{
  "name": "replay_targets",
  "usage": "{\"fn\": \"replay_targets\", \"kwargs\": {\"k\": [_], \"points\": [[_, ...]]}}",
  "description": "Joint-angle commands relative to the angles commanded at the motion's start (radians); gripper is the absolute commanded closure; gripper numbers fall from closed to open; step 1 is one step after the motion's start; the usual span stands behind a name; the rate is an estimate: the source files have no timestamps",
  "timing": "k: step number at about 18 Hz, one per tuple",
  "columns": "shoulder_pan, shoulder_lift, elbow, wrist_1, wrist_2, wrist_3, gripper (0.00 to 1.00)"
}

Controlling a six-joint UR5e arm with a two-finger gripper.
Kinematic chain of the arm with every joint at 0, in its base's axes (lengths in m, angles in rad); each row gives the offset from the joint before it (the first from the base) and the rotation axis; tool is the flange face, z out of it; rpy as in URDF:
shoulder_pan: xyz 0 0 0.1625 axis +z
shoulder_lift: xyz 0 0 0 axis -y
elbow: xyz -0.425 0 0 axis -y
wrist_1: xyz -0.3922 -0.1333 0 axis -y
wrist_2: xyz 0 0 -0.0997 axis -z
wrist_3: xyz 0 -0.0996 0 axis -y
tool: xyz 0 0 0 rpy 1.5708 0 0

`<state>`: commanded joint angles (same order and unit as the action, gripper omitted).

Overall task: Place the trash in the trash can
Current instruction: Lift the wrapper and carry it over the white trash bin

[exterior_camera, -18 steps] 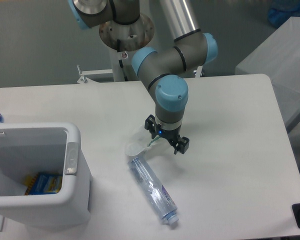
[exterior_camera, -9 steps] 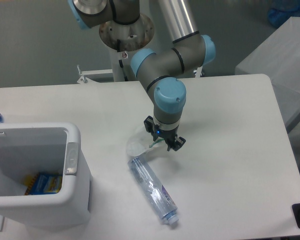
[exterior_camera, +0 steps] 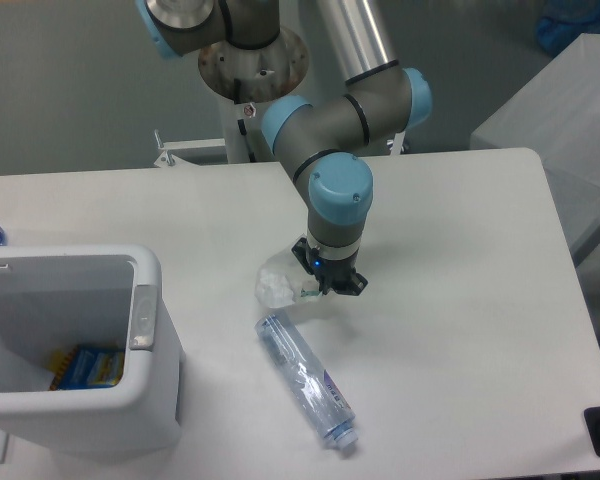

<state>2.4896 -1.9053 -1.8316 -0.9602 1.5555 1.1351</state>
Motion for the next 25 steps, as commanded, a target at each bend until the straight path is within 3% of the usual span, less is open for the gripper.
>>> {"fn": "replay_targets", "kwargs": {"k": [4, 6, 9, 15, 19, 22, 25], "points": [[0.018, 0.069, 0.026, -0.017, -0.014, 0.009, 0.96], [0.032, 0.101, 0.058, -0.025, -0.073, 0.008, 0.96], [0.051, 0.132, 0.132, -0.112, -0.167, -0.017, 0.96], [0.055, 0.137, 0.331, -0.112, -0.440, -0.374, 0.96], [0.045, 0.124, 0.454, -0.111, -0.483, -0.589, 0.96], [0.029, 0.130, 0.466, -0.049, -0.569, -0.740, 0.96], [-0.053, 0.134, 0.468, -0.012, -0.572, -0.825, 0.96]]}}
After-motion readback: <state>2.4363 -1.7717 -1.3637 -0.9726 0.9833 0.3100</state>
